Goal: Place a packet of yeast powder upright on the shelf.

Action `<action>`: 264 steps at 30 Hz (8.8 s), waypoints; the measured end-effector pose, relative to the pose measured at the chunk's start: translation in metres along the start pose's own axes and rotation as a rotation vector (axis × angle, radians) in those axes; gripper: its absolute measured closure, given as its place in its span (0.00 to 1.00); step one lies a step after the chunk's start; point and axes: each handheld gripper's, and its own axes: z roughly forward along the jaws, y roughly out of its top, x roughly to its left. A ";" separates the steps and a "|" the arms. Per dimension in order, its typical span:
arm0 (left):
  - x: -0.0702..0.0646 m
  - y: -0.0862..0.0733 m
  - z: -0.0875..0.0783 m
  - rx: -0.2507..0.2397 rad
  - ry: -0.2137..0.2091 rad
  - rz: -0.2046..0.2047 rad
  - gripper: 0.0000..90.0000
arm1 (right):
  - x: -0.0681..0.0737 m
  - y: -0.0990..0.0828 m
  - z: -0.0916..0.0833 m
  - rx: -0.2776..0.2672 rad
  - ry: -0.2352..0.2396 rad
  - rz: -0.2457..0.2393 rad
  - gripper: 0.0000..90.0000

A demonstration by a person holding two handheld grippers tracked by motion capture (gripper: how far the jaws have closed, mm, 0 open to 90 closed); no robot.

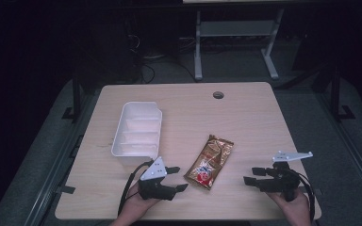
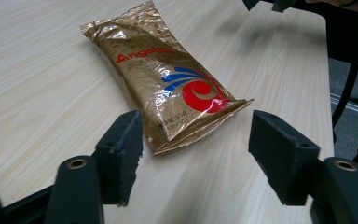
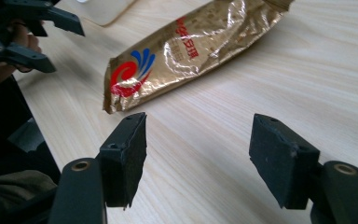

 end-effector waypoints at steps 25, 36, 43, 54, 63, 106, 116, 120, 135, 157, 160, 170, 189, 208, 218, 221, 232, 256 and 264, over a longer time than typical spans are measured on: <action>0.006 0.031 0.052 0.153 -0.002 0.021 0.77 | -0.048 0.045 0.031 -0.029 -0.005 0.105 0.28; 0.008 0.024 0.059 0.182 -0.006 0.019 0.79 | -0.063 0.082 0.066 -0.018 0.031 0.143 0.29; 0.011 0.022 0.058 0.177 -0.019 -0.001 0.82 | -0.067 0.088 0.090 0.042 0.038 0.162 0.31; 0.010 0.021 0.058 0.173 -0.013 0.007 0.82 | -0.060 0.082 0.107 0.108 0.075 0.154 0.38; 0.012 0.021 0.058 0.171 -0.024 0.002 0.83 | -0.056 0.081 0.119 0.136 0.119 0.137 0.46; 0.000 0.020 0.033 0.086 -0.008 -0.016 0.51 | -0.021 0.103 0.082 0.023 0.074 -0.035 0.99; -0.003 0.010 0.008 0.056 -0.011 -0.021 0.42 | -0.009 0.120 0.069 0.001 0.063 -0.085 0.99; -0.007 0.005 0.004 0.061 -0.015 0.010 0.40 | -0.008 0.125 0.063 0.001 0.077 -0.095 0.99; -0.008 -0.001 -0.001 0.053 -0.043 0.040 0.36 | 0.006 0.152 0.046 -0.027 0.057 -0.152 0.99; -0.007 -0.001 -0.004 0.037 -0.049 0.044 0.33 | 0.027 0.180 0.054 -0.026 0.081 -0.216 0.99; -0.008 0.000 -0.004 0.037 -0.044 0.043 0.33 | 0.029 0.184 0.056 -0.027 0.085 -0.221 0.99; -0.008 0.000 -0.006 0.029 -0.038 0.046 0.33 | 0.036 0.198 0.060 -0.046 0.119 -0.227 0.99; -0.010 0.000 -0.004 0.030 -0.055 0.060 0.32 | 0.057 0.223 0.071 -0.059 0.166 -0.269 0.99; -0.013 0.000 -0.003 0.029 -0.065 0.074 0.32 | 0.070 0.238 0.079 -0.064 0.200 -0.292 0.99; -0.015 0.001 -0.003 0.025 -0.072 0.071 0.32 | 0.083 0.248 0.085 -0.063 0.216 -0.316 0.99; -0.015 0.000 -0.002 0.027 -0.069 0.075 0.32 | 0.085 0.250 0.086 -0.062 0.220 -0.319 0.99; -0.015 0.000 -0.003 0.029 -0.067 0.083 0.32 | 0.095 0.258 0.098 -0.065 0.243 -0.330 0.99; -0.016 0.001 -0.003 0.027 -0.065 0.097 0.31 | 0.119 0.275 0.117 -0.067 0.290 -0.363 0.99; -0.016 0.001 -0.004 0.025 -0.064 0.092 0.31 | 0.130 0.282 0.124 -0.067 0.296 -0.381 0.99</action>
